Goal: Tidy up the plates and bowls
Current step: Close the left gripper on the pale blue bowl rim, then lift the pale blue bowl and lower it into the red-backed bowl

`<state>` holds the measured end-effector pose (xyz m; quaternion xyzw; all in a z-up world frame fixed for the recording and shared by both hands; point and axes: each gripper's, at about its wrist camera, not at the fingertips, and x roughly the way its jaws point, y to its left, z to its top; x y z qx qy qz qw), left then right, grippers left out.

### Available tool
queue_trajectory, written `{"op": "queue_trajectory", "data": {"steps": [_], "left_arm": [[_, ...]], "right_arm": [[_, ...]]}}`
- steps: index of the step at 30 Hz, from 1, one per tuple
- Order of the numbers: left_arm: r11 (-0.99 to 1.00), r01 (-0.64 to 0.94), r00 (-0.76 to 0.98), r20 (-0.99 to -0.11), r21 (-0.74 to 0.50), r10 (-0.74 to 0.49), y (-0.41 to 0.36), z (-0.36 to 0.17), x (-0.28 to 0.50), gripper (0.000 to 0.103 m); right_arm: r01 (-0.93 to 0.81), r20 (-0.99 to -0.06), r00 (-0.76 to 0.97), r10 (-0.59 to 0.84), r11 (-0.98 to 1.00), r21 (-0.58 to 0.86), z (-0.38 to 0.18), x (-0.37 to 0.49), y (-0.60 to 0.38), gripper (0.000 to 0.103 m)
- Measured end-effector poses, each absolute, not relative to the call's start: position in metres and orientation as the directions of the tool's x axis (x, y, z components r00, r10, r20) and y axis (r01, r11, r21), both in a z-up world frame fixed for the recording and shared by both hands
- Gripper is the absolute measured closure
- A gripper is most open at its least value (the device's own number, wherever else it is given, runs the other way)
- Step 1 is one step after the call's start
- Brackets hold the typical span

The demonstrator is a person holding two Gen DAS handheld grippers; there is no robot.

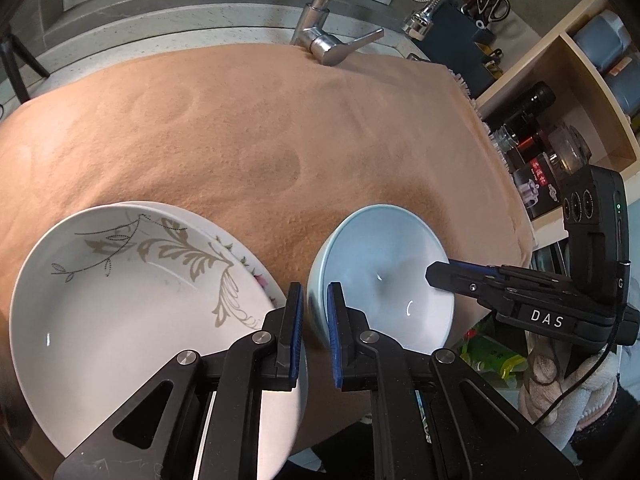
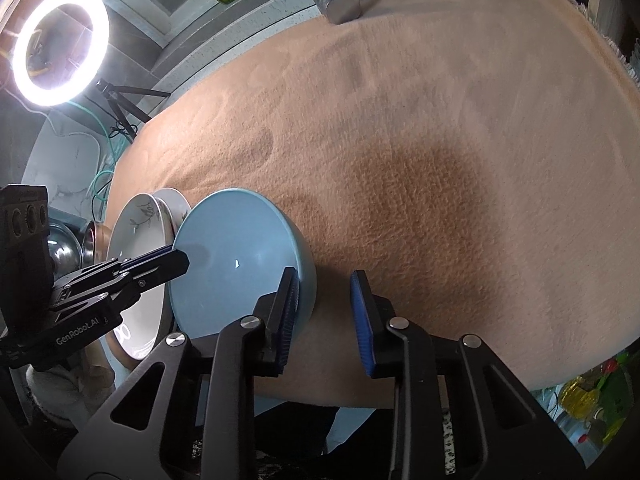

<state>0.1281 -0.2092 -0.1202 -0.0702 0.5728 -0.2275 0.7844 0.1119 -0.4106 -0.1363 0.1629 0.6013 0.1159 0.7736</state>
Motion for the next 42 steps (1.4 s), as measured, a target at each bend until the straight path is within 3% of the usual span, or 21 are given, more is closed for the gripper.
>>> {"op": "queue_trajectory", "data": {"steps": [8, 28, 42], "left_arm": [[0.88, 0.288, 0.233, -0.863, -0.378, -0.447, -0.214, -0.122, 0.128, 0.093], [0.869, 0.268, 0.316, -0.815, -0.415, -0.486, -0.187, -0.09, 0.125, 0.093], [0.881, 0.19, 0.432, -0.769, -0.434, -0.472, -0.118, -0.06, 0.113, 0.093]], "right_arm": [[0.028, -0.885, 0.231, 0.404, 0.907, 0.421, -0.142, 0.112, -0.408, 0.094], [-0.004, -0.875, 0.282, 0.393, 0.913, 0.409, -0.104, 0.118, -0.387, 0.094], [-0.128, -0.856, 0.289, 0.429, 0.903, 0.41, -0.069, 0.129, -0.323, 0.094]]}}
